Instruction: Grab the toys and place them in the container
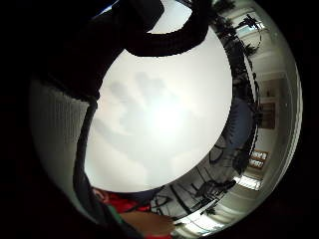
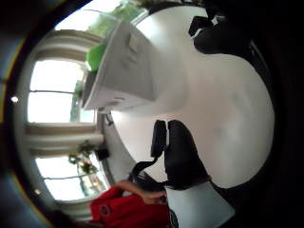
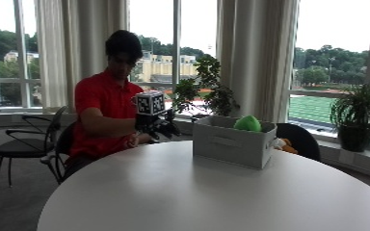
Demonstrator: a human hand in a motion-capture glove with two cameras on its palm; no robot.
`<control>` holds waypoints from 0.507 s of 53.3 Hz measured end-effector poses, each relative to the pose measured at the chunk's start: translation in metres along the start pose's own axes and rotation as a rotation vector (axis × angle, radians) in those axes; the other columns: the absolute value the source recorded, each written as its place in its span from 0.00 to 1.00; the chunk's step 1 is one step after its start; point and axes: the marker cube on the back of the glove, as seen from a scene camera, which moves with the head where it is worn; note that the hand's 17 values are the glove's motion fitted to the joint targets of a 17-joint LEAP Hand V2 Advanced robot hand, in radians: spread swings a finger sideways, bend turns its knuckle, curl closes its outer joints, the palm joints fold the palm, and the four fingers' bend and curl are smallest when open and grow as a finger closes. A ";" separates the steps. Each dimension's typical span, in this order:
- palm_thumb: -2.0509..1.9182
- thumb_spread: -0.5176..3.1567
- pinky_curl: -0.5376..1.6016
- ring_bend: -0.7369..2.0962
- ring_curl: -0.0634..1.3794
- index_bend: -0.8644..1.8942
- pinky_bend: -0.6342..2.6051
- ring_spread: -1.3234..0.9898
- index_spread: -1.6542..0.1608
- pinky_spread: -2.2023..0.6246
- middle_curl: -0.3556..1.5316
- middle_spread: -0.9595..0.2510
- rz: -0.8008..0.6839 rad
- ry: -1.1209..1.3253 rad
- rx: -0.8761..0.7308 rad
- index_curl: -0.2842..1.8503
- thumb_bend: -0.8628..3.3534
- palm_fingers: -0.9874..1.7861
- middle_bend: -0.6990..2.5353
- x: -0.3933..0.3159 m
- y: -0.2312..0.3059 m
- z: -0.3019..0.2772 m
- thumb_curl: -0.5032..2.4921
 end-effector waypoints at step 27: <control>0.54 0.49 0.41 0.33 0.27 0.47 0.37 0.52 0.67 0.80 0.35 0.66 -0.005 0.009 0.004 0.36 0.20 0.41 0.27 0.001 0.000 0.000 0.29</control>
